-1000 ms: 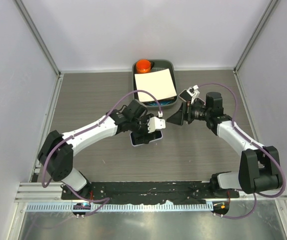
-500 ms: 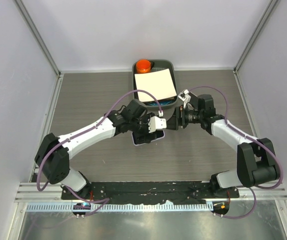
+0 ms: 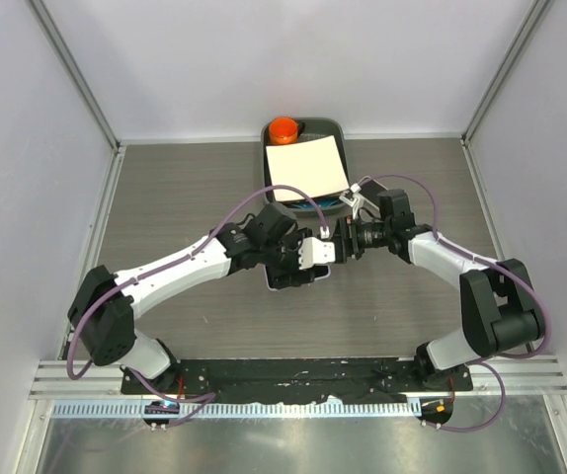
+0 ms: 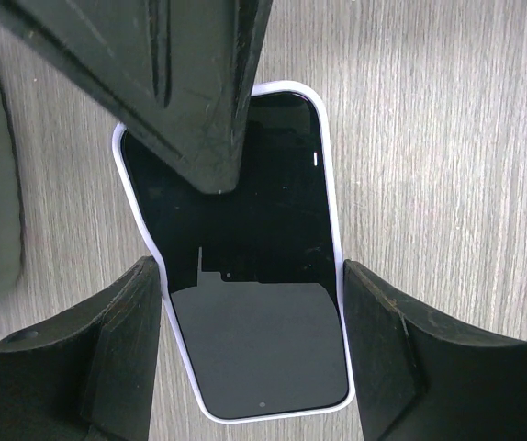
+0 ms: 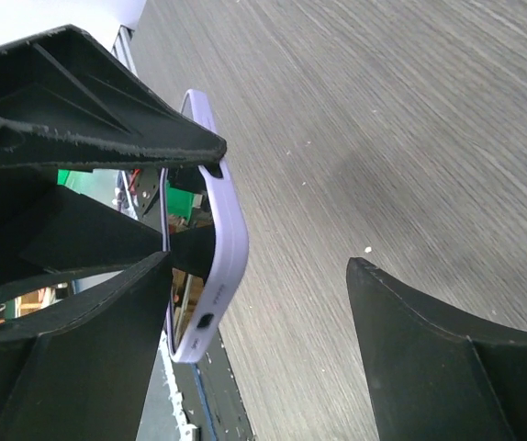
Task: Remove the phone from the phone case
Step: Adjust the phone.
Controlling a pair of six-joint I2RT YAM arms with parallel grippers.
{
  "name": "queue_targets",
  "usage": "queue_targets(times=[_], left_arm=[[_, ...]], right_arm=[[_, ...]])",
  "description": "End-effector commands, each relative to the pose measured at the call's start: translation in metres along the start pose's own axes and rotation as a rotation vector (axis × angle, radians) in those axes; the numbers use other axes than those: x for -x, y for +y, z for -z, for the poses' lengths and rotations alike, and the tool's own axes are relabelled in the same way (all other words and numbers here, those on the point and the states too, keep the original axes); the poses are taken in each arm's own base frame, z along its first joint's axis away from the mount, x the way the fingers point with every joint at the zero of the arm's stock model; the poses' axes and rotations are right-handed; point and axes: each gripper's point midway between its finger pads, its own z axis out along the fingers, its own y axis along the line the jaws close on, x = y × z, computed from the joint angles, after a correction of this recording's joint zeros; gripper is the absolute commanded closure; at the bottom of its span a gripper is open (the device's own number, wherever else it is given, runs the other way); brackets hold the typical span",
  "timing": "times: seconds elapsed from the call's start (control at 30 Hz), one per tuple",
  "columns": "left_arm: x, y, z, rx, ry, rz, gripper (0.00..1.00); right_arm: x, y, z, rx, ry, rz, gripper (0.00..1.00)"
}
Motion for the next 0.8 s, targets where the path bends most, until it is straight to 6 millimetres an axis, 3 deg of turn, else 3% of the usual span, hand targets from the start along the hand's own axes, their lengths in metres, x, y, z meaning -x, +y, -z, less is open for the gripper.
queue_targets(times=[0.0, 0.37, 0.67, 0.77], left_arm=[[0.039, 0.016, 0.013, 0.081, -0.106, -0.076, 1.00], [0.043, 0.018, 0.009, 0.091, -0.106, -0.081, 1.00], [0.043, 0.017, 0.002, 0.088, -0.098, -0.083, 1.00], [0.043, 0.017, 0.001, 0.089, -0.095, -0.082, 1.00]], right_arm=[[0.011, 0.019, -0.004, 0.082, 0.009, 0.059, 0.20], [-0.003, 0.029, -0.010, 0.156, 0.066, 0.026, 0.37], [-0.007, 0.038, -0.015, 0.207, 0.093, -0.002, 0.46], [-0.007, 0.040, -0.015, 0.211, 0.094, -0.003, 0.58]])
